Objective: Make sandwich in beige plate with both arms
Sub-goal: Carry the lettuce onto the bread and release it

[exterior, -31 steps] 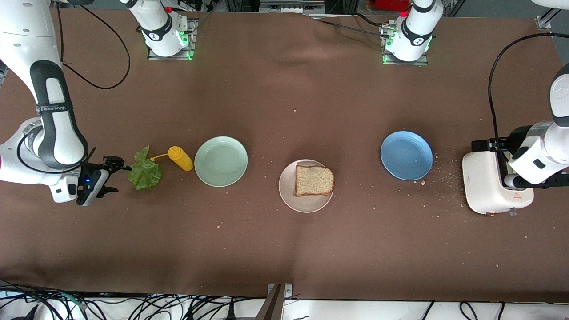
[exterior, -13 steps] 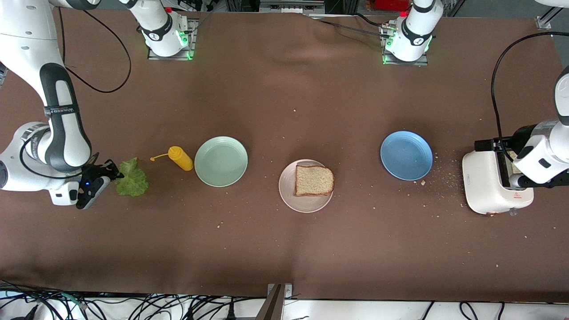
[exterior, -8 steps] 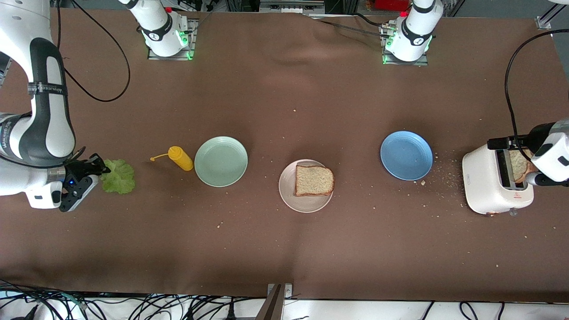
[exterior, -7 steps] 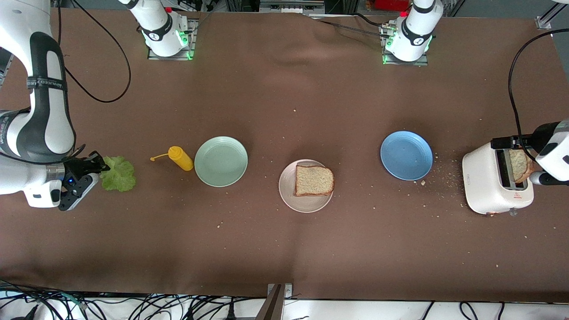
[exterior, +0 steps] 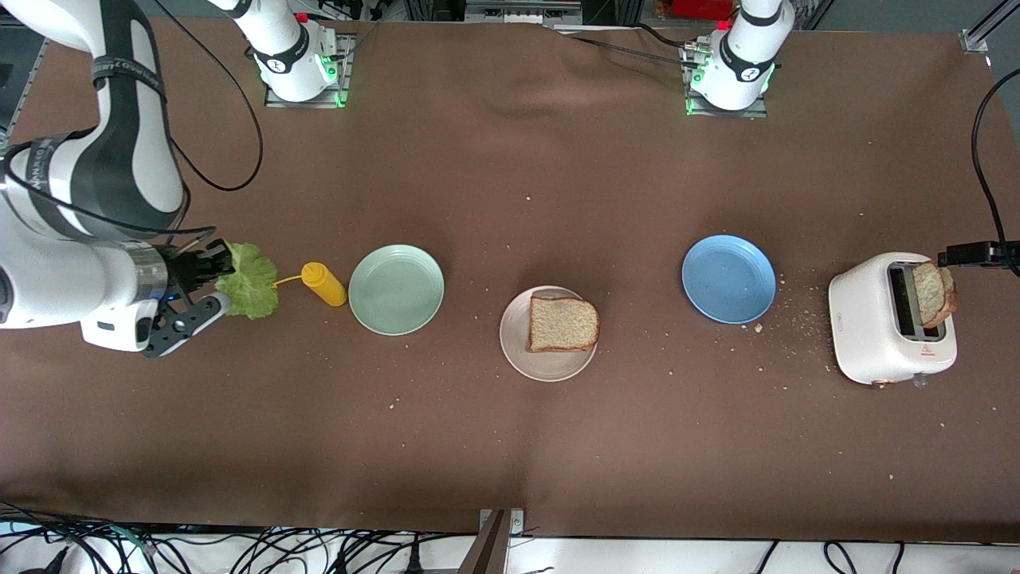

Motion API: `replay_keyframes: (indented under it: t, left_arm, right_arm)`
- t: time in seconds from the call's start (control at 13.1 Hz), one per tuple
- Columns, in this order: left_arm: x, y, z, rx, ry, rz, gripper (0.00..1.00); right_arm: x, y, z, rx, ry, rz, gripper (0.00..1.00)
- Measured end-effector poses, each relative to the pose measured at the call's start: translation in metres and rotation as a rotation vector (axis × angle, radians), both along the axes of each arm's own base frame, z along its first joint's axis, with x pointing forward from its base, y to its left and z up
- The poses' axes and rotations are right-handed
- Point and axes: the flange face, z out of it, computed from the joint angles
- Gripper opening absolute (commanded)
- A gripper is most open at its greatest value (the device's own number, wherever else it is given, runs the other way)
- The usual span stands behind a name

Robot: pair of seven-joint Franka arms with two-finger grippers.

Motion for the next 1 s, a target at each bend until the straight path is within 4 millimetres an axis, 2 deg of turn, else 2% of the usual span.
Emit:
replay_keyframes:
  t: [0.15, 0.38, 0.54, 0.61, 0.69, 0.77, 0.84, 1.0]
  left_arm:
    - [-0.001, 0.016, -0.028, 0.002, -0.019, -0.004, 1.00]
    - [0.005, 0.016, -0.072, 0.016, -0.064, -0.018, 1.00]
    - [0.003, 0.023, -0.099, 0.022, -0.065, -0.011, 1.00]
    - [0.001, 0.028, -0.109, 0.021, -0.056, -0.005, 0.87]
    - [-0.001, 0.032, -0.116, 0.018, -0.044, 0.002, 0.39]
    - [-0.004, 0.035, -0.122, 0.014, -0.033, 0.003, 0.05]
    - [-0.007, 0.037, -0.127, 0.007, -0.019, -0.004, 0.00]
    - [-0.014, 0.038, -0.135, 0.008, 0.029, -0.038, 0.00]
  right_arm:
    - [-0.009, 0.050, 0.004, 0.026, 0.024, -0.140, 0.00]
    - [-0.013, 0.120, 0.013, 0.082, 0.004, -0.369, 0.00]
    - [-0.014, 0.171, 0.009, 0.115, -0.011, -0.531, 0.00]
    - [-0.013, 0.193, 0.002, 0.129, -0.022, -0.594, 0.00]
    - [-0.013, 0.214, -0.008, 0.143, -0.028, -0.651, 0.00]
    - [-0.012, 0.234, -0.019, 0.165, -0.029, -0.717, 0.00]
    - [-0.010, 0.253, -0.029, 0.193, -0.034, -0.802, 0.00]
    - [-0.010, 0.290, -0.053, 0.239, -0.047, -0.957, 0.00]
